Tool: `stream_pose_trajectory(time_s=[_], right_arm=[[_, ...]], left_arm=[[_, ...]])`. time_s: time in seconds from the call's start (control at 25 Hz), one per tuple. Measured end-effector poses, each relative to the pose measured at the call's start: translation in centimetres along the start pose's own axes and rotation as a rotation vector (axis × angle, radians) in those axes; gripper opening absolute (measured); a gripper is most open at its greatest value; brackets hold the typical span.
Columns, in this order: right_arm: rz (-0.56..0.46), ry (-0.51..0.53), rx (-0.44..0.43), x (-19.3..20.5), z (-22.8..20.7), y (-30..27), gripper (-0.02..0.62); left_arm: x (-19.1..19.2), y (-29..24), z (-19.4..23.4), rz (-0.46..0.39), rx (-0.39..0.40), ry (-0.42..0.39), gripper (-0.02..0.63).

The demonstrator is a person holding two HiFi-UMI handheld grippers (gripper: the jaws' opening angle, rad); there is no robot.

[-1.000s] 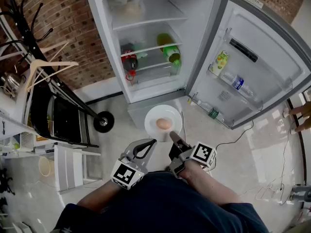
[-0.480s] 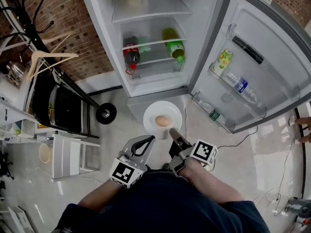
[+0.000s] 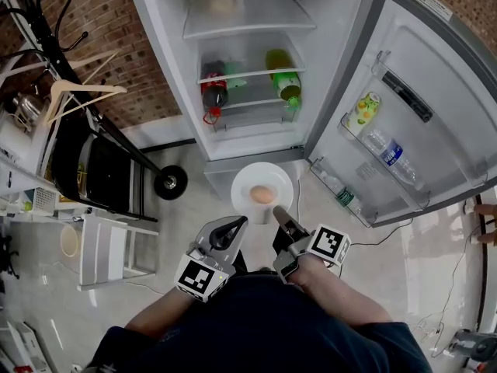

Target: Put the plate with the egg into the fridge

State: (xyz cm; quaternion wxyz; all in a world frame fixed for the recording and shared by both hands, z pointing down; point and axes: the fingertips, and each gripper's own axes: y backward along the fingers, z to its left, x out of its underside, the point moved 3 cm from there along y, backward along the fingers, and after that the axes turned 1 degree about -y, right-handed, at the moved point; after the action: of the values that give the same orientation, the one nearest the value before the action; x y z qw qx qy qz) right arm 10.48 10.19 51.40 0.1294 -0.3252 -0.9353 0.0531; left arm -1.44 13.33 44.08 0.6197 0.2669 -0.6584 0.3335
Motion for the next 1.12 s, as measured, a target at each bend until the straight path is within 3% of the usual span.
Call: stream_pose_trajectory(time_s=[0.36, 0.96, 1.12], right_arm=[[-0.025, -0.001, 0.024, -3.1, 0.5, -5.6, 0.018], [-0.156, -0.042, 0.090, -8.4, 1.7, -16.6, 0.018], [-0.178, -0.051, 0.062, -9.7, 2.3, -18.7, 0.018]], left_arm=[[-0.9, -3.8, 6.4, -0.005, 0.039, 0.014, 0.005], [-2.3, -8.4, 18.4, -0.014, 0.179, 0.009, 0.005], [-1.9, -9.1, 20.3, -0.008, 0.179, 0.015, 0.005]])
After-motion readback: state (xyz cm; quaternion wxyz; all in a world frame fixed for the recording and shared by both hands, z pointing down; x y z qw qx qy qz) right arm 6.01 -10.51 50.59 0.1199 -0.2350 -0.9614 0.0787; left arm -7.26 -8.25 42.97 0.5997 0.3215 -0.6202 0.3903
